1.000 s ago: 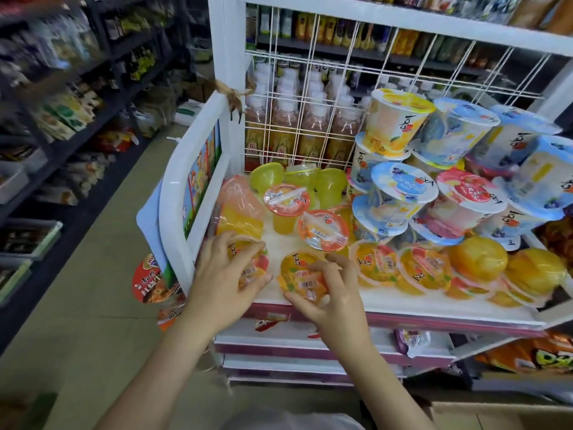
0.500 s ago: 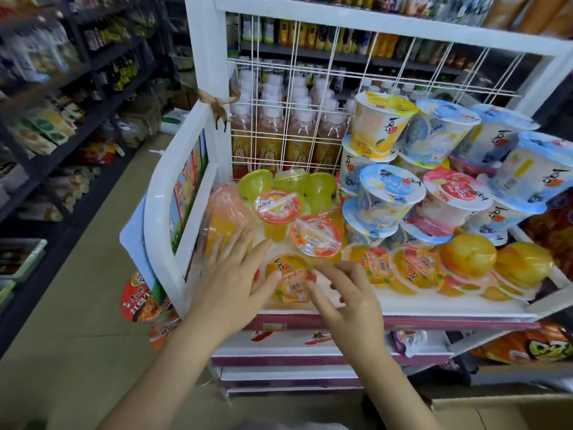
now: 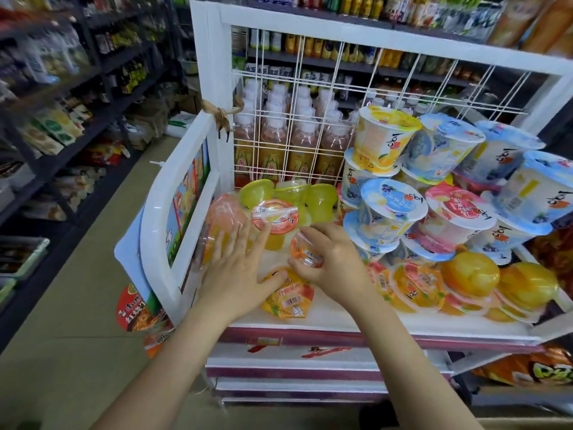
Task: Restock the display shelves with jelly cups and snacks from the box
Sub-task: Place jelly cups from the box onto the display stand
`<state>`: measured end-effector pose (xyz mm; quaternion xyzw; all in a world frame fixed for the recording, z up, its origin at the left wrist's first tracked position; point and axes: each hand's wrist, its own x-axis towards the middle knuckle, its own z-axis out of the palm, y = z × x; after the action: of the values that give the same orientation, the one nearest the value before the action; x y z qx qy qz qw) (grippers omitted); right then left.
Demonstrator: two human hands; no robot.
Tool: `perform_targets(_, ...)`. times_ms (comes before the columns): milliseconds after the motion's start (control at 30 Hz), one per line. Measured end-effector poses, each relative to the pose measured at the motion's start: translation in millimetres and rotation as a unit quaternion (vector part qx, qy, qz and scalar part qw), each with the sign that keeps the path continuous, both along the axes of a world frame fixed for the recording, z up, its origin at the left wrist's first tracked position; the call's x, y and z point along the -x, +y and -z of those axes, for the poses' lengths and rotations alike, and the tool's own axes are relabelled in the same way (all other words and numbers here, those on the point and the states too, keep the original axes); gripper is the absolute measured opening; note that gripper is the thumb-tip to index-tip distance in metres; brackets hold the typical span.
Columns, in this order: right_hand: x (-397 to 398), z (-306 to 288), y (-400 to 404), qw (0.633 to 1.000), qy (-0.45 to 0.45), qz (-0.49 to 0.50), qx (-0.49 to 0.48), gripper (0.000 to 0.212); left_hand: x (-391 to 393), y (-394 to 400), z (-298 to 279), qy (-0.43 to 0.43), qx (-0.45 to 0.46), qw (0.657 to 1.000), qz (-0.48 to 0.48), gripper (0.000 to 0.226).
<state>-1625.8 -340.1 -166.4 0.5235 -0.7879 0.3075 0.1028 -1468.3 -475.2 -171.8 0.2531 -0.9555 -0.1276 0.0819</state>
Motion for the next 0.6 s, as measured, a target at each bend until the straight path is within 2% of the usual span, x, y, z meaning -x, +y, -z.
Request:
perform_targets(200, 0.6, -6.8, 16.1, 0.998, 0.023, 0.003, -0.056, 0.063, -0.7, -3.7, 1.5, 0.017, -0.029, 0.999, -0.003, 0.091)
perform_targets(267, -3.2, -16.8, 18.3, 0.994, 0.061, 0.028, -0.081, 0.066, -1.6, -6.0, 1.4, 0.035, -0.034, 0.999, -0.007, 0.087)
perform_targets(367, -5.5, -44.4, 3.1, 0.990, 0.133, 0.048, -0.012, 0.060, -2.8, -14.9, -3.4, 0.123, -0.012, 0.992, -0.036, 0.080)
perform_targets(400, -4.4, -53.9, -7.2, 0.992, 0.122, 0.037, 0.015, 0.055, -2.0, -18.9, -4.6, 0.140, -0.009, 0.989, -0.048, 0.079)
perform_targets(467, 1.2, -67.2, -32.9, 0.999, 0.041, -0.022, 0.018, 0.043, 0.9, -24.8, -6.1, 0.148, -0.009, 0.986, -0.071, 0.080)
perform_targets(533, 9.2, -70.8, -59.6, 0.994, -0.044, -0.087, -0.055, 0.043, 3.1, -26.6, -5.6, 0.133, -0.005, 0.988, -0.082, 0.083)
perform_targets(600, 13.8, -68.3, -79.5, 0.974, -0.097, -0.128, -0.162, 0.055, 3.0, -26.3, -4.5, 0.124, 0.005, 0.989, -0.076, 0.082)
